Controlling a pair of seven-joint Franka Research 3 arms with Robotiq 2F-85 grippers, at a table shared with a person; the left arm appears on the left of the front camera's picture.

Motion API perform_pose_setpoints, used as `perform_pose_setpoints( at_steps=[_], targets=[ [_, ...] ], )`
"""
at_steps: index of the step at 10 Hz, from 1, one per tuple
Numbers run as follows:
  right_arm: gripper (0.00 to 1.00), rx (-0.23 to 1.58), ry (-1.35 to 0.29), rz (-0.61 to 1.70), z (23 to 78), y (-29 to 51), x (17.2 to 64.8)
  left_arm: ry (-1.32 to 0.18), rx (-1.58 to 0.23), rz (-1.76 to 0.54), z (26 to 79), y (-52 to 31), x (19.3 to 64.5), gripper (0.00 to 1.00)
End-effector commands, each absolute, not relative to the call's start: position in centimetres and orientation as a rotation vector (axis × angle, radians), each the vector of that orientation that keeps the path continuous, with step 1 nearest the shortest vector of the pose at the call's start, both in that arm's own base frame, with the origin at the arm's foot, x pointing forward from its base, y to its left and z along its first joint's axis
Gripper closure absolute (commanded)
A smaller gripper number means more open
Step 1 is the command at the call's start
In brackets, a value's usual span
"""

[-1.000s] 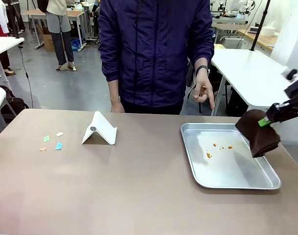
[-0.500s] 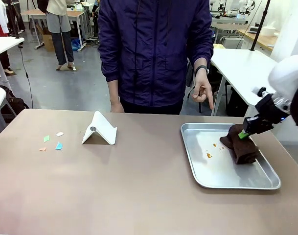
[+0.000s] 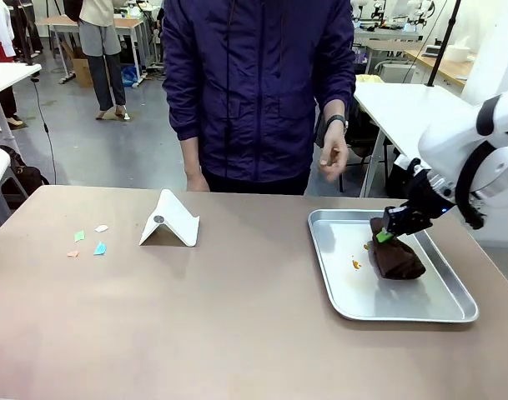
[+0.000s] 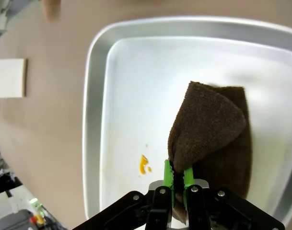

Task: Clean the surface of the table.
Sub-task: If a person points to the right, clean the right side of the table with your right hand, and if they point to the left, clean the left side with your left hand.

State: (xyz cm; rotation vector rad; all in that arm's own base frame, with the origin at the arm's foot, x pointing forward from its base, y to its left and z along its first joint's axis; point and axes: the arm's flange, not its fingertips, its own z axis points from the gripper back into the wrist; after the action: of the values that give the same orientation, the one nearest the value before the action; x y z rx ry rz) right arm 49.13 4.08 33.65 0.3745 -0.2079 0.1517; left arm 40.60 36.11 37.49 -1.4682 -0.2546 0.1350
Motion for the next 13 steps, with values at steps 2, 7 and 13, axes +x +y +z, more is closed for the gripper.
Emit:
perform_pose_setpoints(
  at_steps=[2, 7, 13],
  targets=[
    [0.91, 0.436, -0.199, 0.189, 32.7, 6.8, 50.2, -0.253, -1.466, 0.13, 38.0, 36.0, 40.2, 1.0],
    [0.91, 0.423, -0.126, 0.416, 32.4, 11.0, 48.5, -0.253, -1.466, 0.13, 38.0, 36.0, 40.2, 1.0],
    [0.91, 0.234, -0.143, 0.416, 30.7, 11.3, 48.6, -0.253, -1.466, 0.13, 38.0, 36.0, 40.2, 1.0]
  ],
)
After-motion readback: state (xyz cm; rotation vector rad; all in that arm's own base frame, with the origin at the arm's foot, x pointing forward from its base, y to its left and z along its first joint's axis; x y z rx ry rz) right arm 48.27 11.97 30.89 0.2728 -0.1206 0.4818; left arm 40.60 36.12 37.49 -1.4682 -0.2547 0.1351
